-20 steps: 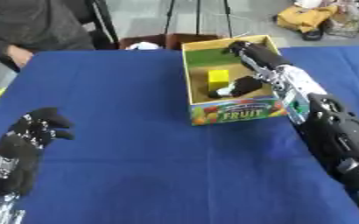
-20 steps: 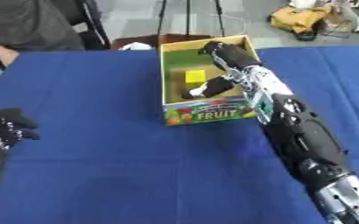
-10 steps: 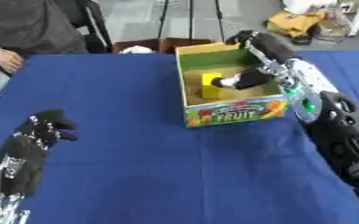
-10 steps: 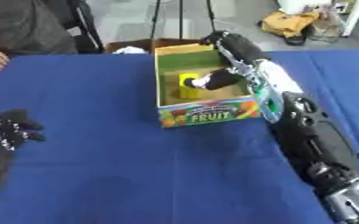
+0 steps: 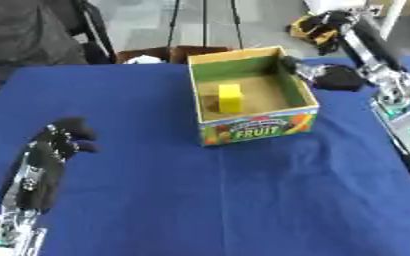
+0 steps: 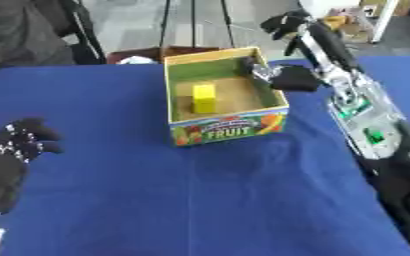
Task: Pick up objects on the table and place them in the box.
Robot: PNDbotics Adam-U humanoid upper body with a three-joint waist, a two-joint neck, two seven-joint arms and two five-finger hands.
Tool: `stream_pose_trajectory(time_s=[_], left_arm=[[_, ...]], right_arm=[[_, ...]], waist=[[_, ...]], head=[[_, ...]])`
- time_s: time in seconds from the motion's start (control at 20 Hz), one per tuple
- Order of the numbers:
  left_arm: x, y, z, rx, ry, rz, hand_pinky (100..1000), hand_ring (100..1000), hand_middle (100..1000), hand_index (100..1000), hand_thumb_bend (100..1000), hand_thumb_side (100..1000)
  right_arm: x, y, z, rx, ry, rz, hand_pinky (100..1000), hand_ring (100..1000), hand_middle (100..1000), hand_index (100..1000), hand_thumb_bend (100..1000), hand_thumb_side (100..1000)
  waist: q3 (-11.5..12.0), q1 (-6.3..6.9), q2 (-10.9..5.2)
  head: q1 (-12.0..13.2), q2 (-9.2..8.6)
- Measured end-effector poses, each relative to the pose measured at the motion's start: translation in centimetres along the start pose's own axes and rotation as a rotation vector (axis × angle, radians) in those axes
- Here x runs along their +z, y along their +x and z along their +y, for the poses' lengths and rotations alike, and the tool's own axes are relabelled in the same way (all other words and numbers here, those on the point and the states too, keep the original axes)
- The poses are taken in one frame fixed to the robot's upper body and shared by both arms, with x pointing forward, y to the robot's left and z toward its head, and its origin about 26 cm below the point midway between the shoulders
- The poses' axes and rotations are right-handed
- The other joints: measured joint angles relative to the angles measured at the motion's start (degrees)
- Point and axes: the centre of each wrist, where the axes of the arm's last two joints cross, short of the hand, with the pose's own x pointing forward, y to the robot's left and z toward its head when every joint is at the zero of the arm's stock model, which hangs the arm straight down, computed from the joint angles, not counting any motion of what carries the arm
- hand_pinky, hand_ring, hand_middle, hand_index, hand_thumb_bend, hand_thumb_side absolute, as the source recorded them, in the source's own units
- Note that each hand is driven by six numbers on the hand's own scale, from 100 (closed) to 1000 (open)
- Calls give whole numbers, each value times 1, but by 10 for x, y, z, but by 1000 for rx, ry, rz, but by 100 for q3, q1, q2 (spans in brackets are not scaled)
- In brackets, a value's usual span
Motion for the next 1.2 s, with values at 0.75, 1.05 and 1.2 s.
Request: stream_pose_trajectory(time_s=[0.75,1.05,1.2], left_arm=[[0,1,8,-37,51,4,593,678,598,766,888,794],[3,-1,8,-43,60,10,594,681,601,767,895,814],[2,-1,8,-44,62,8,593,675,597,766,904,825]], right_arm=[[91,-13,4,-297,-247,181,437,659,666,797,441,734],[97,-16,6,-340,-307,215,431,648,652,772,444,724],[101,-18,8,-350,-326,233,428,643,647,771,446,722]], waist=[[-243,111,40],[-256,141,38],[-326,147,34]], head=[[245,4],[265,54],[260,57]])
